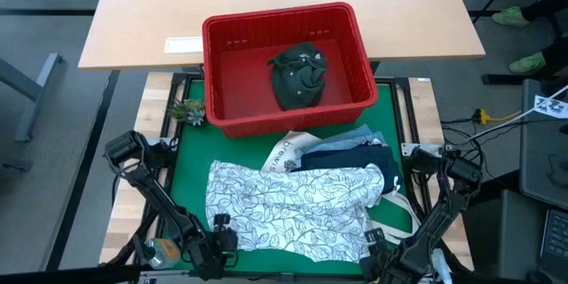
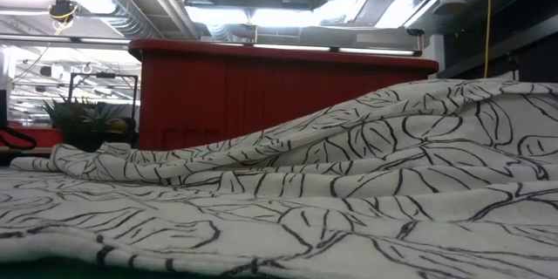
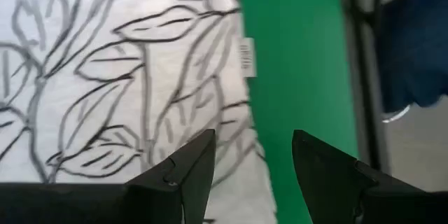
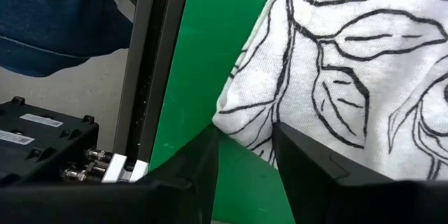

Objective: Fold laundry
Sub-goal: Fold the patterned white shirt

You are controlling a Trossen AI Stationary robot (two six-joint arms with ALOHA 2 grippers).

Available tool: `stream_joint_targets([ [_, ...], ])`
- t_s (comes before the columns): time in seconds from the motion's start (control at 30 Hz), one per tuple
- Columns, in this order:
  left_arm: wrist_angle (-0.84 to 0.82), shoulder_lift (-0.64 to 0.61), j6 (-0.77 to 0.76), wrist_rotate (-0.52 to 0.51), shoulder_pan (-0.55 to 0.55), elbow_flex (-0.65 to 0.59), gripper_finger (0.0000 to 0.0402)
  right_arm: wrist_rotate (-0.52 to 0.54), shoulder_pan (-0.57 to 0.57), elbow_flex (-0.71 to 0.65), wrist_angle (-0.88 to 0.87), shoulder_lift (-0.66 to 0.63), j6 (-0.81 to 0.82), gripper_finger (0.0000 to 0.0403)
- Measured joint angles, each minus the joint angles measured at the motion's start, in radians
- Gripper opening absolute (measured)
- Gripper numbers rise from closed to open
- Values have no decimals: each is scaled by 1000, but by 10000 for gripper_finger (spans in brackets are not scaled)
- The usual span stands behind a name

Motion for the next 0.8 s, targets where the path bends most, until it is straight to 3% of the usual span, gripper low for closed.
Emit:
stream_joint_targets([
  [0.47, -42, 45, -33, 50, 7, 7, 182, 0, 0, -1, 2, 1, 0, 133],
  [0.63, -45, 43, -34, 37, 7, 5, 150, 0, 0, 0, 5, 1, 0, 90],
  [0.8, -47, 43, -37, 32, -1, 4, 74, -1, 0, 3, 3, 2, 1, 16],
])
